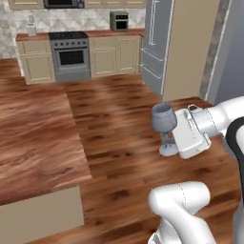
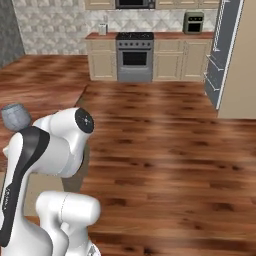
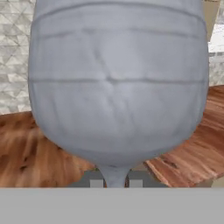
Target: Retrieve the wine glasses from the counter and place one next to each plate.
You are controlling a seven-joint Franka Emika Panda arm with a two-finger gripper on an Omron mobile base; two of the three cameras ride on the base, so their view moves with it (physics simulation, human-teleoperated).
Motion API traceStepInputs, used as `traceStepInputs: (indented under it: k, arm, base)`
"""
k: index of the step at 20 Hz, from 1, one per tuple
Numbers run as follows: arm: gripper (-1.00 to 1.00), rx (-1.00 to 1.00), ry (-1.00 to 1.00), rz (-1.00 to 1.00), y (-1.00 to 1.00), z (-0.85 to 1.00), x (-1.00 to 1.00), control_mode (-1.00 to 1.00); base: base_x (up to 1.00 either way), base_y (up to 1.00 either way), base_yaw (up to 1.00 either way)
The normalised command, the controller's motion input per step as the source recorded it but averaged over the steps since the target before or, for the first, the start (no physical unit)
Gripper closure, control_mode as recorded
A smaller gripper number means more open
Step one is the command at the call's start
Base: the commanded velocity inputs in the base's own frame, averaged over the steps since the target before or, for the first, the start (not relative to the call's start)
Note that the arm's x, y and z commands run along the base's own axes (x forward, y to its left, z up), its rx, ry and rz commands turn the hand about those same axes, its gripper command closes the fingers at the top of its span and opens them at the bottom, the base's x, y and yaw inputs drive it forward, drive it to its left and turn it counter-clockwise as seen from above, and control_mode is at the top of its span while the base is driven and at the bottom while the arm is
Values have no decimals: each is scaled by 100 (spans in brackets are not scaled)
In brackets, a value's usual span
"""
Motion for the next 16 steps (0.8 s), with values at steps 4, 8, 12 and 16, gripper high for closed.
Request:
traceStepInputs:
  k: [4, 8, 12, 16]
  arm:
    - [100, 0, 0, 0, 0, 0, 0, 100]
    - [100, 0, 0, 0, 0, 0, 0, 100]
    - [100, 0, 0, 0, 0, 0, 0, 100]
    - [100, 0, 0, 0, 0, 0, 0, 100]
  base:
    - [-100, 100, -1]
    - [-100, 100, 0]
    - [-100, 100, 0]
    - [-66, 100, -2]
